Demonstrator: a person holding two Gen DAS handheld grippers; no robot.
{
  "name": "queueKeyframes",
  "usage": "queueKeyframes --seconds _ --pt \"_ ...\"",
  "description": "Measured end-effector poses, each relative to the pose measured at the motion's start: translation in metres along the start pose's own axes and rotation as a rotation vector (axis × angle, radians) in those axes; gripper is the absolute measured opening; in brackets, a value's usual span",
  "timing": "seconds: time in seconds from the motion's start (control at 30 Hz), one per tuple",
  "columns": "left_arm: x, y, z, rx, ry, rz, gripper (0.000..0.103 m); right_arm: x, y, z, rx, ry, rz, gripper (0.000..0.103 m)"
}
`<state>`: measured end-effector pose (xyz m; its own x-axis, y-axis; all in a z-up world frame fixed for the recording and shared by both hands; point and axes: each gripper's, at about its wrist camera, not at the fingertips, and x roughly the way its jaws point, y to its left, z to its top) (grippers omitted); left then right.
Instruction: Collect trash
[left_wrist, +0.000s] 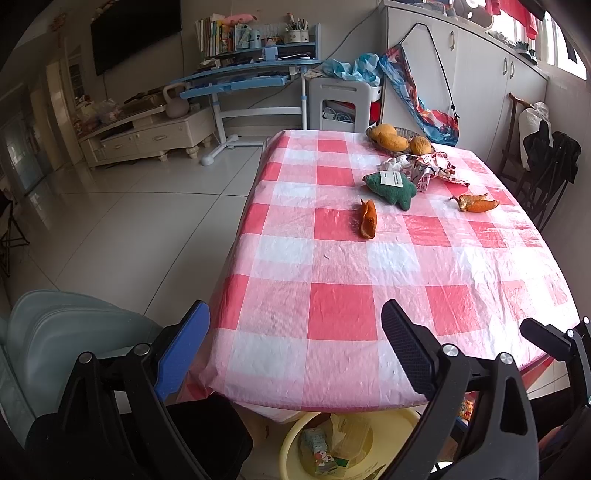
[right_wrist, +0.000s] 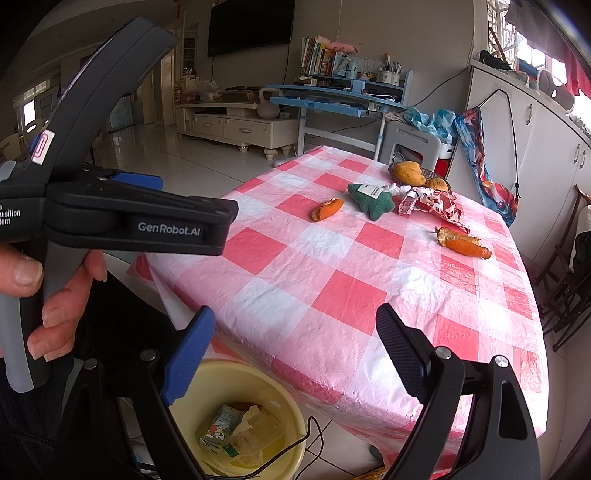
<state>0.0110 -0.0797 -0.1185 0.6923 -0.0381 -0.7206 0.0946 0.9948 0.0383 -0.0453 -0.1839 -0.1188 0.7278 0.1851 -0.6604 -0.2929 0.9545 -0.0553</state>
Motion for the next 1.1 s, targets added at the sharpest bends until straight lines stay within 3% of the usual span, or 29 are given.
queueKeyframes --seconds 0.7,0.93,1.1 --pt "0.005 0.004 -0.002 -0.002 0.022 0.0 0.091 0.002 0.0 0.001 -0.006 -0.001 0.013 0.085" --pt "0.015 0.028 0.001 -0.114 0.079 -0.029 0.091 0.012 -0.024 0.029 -0.08 0.002 0.0 0.085" --pt "0.026 0.024 0.017 -0.122 0.11 -0.044 0.091 0.049 -0.047 0.056 -0.131 0.031 -0.03 0.085"
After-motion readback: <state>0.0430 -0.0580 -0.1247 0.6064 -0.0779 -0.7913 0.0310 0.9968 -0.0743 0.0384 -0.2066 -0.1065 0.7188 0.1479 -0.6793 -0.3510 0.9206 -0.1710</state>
